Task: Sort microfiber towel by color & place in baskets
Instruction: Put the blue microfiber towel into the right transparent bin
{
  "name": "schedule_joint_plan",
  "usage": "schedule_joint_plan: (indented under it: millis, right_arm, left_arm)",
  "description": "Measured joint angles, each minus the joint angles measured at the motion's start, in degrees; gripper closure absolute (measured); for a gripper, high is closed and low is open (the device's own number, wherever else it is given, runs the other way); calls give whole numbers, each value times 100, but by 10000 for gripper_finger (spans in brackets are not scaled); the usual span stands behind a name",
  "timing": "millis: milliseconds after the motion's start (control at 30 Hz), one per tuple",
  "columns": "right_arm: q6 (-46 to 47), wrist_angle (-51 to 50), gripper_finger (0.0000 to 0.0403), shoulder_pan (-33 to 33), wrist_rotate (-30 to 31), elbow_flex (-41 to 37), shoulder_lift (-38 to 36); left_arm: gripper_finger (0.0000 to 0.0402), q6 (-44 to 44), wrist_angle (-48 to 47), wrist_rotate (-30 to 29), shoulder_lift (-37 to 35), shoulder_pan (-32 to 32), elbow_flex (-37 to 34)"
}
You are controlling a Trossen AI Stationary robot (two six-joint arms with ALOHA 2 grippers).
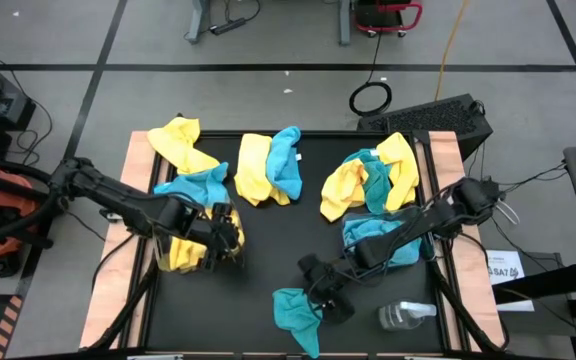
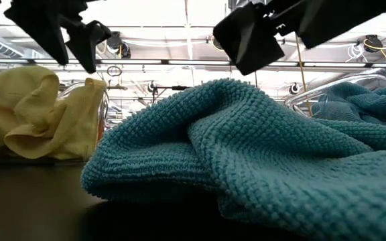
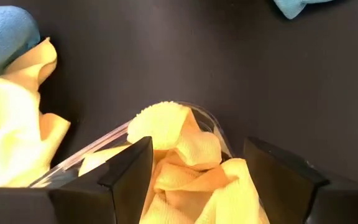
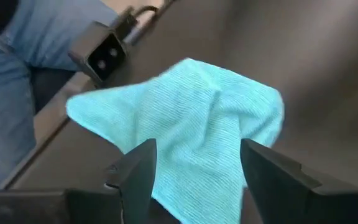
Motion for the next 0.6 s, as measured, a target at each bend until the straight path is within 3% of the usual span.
schedule_joint_plan:
  millis: [400, 600]
  right_arm:
    - [127, 552, 89, 0, -209, 3, 515]
    - [-80, 1083, 78, 0, -205, 3, 968]
  left_arm:
    - [143, -152, -386, 55, -2, -11, 600]
    - [143, -151, -372, 55, -2, -11, 746]
